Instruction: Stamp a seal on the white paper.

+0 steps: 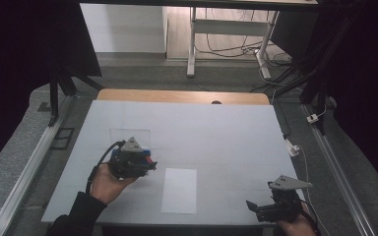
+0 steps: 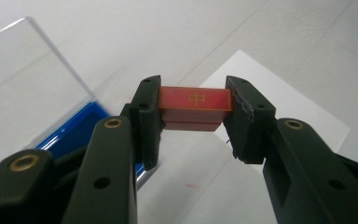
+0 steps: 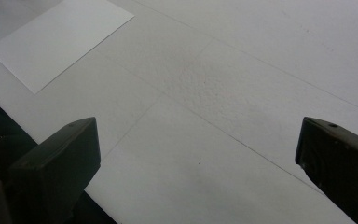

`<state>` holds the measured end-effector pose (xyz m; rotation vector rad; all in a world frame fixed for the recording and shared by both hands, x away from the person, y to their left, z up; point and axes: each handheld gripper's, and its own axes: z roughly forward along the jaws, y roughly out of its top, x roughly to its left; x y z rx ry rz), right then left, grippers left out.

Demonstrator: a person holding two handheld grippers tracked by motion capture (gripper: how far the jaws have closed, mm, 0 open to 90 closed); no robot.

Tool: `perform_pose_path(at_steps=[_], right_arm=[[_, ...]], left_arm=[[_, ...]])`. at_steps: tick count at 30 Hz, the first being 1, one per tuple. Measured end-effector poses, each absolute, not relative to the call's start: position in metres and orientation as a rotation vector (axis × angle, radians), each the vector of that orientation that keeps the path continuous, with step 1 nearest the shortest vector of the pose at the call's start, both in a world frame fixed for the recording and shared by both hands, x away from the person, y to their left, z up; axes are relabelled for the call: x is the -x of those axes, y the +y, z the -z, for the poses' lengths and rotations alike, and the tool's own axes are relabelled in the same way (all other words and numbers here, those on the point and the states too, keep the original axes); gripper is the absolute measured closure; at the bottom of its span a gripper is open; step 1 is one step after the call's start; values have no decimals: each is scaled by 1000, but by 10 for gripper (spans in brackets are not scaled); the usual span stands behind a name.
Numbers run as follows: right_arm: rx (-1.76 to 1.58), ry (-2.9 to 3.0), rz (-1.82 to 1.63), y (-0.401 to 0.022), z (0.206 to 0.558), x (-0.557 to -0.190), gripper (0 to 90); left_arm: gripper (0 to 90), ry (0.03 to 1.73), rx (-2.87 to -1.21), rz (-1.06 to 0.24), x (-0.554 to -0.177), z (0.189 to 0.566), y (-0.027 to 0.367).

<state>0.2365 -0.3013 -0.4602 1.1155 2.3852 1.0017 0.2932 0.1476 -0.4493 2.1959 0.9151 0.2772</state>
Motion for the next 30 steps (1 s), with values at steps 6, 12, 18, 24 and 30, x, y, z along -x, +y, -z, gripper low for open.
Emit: perform_pose_path(at_steps=[6,12,18,24,30], right_arm=[[-1116,2386,-1001,-301,460,-236,0],[-1117,2387,-1000,-301,460,-237,0],[-1117,2388,-1000,-301,460,-237,0],[-1117,2388,-1002,-301,460,-237,0],[-1115,2388,-1003,-302,460,-237,0]], left_arm=[[581,868,-2216,-235,-292,450,132],[581,830,-2238,-188,-292,452,117],[581,788,-2276,-178,-291,455,101],[582,758,-2298,-173,-290,462,87],[582,729,-2318,-172,-289,470,76]])
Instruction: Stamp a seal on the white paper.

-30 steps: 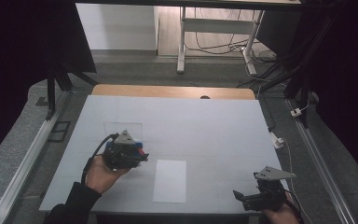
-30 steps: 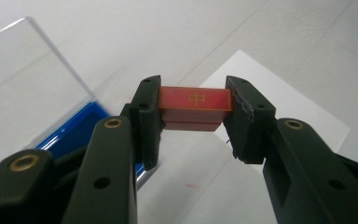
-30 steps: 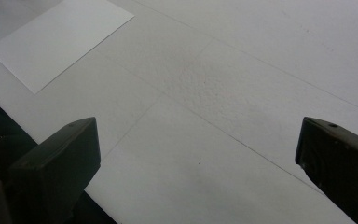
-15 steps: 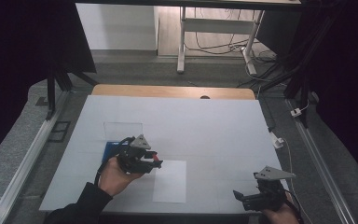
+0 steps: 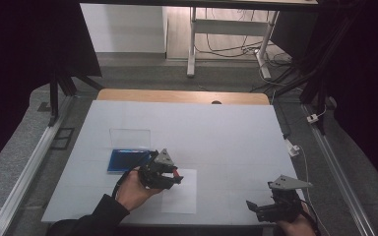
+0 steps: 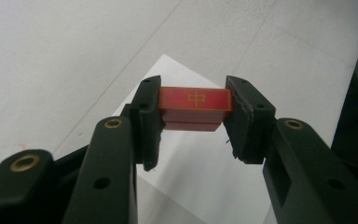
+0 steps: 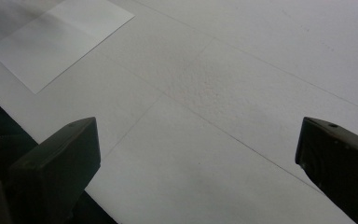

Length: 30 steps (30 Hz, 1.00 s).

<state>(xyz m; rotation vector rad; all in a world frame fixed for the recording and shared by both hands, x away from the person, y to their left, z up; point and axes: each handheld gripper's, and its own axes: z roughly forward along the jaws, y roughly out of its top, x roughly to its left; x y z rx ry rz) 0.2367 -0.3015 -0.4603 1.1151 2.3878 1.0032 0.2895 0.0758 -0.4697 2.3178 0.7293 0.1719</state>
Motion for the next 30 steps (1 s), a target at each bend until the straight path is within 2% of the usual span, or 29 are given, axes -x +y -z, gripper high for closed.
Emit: perform_pose_path(at_steps=[30], right_arm=[[-1108,2389,-1006,-302,460,-236,0]], left_arm=[[583,726,-2381,-169,-292,505,62]])
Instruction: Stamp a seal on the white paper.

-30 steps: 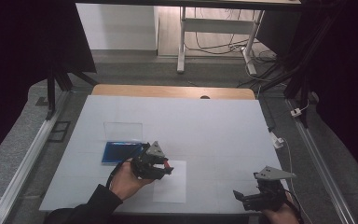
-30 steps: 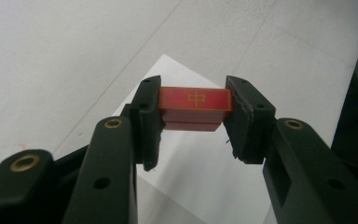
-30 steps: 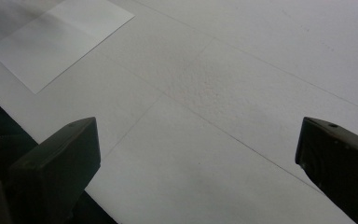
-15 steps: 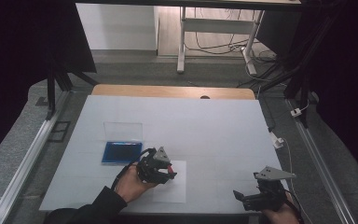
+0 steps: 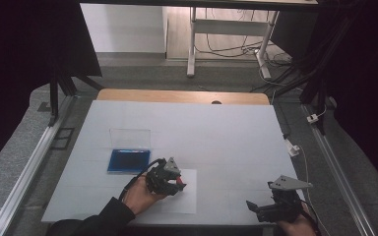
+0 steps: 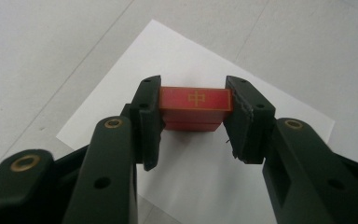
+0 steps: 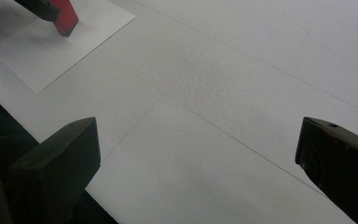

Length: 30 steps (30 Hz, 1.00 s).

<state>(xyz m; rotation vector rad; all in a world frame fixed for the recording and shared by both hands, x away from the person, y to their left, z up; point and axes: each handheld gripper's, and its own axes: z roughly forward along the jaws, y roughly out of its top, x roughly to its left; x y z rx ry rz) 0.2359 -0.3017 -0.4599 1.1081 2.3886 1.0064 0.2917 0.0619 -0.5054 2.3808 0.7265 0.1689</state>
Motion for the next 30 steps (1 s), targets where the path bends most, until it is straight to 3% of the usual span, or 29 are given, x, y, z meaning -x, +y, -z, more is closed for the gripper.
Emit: perform_pose_path(at_steps=[16,25,30], right_arm=[[-1102,2395,-997,-300,460,-236,0],[-1102,2398,-992,-300,460,-236,0],[-1103,2399,-992,-300,460,-236,0]], left_arm=[[589,746,-2357,-265,-280,511,57],[590,780,-2320,-144,-290,512,65],[589,762,-2349,-199,-286,511,60]])
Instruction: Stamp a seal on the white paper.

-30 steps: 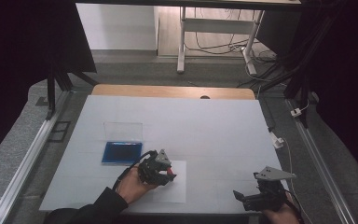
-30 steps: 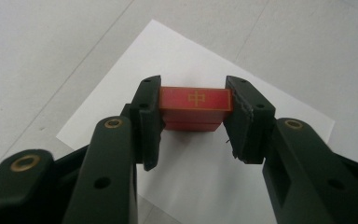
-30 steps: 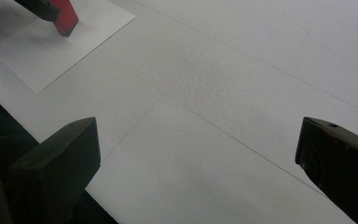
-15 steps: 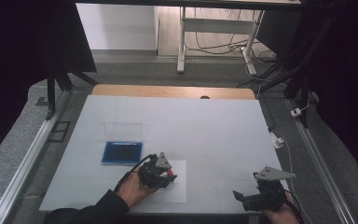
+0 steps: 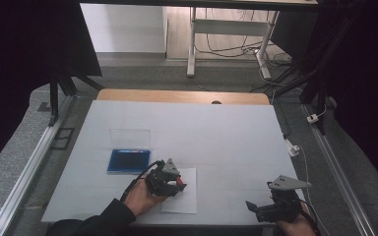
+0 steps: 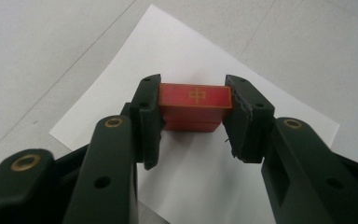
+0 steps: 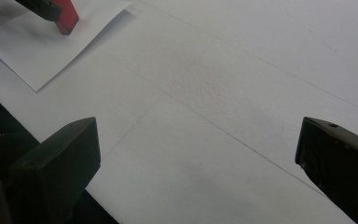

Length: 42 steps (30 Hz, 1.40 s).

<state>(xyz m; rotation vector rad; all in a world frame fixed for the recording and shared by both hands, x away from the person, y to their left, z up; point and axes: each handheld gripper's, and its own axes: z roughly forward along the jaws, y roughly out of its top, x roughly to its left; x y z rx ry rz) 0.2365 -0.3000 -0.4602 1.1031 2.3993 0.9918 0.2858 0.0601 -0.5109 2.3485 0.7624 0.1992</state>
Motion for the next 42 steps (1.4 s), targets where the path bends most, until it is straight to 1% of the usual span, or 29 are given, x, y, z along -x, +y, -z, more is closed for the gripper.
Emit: perform_pose_path(at_steps=[4,9,12,18,33,37,42], right_arm=[[-1103,2401,-991,-300,460,-237,0],[-1101,2400,-992,-300,460,-236,0],[-1098,2399,-994,-300,460,-236,0],[-1100,2399,-995,-300,460,-236,0],[-1098,2396,-1001,-300,460,-236,1],[-1097,2396,-1002,-301,460,-236,0],[-1098,2396,-1002,-301,460,-236,0]], left_arm=[[590,760,-2358,-241,-282,511,57],[589,773,-2329,-196,-286,512,61],[588,776,-2321,-194,-286,512,62],[586,759,-2334,-243,-282,512,59],[584,739,-2344,-218,-283,510,60],[583,705,-2360,-241,-280,508,58],[583,703,-2347,-247,-279,505,59]])
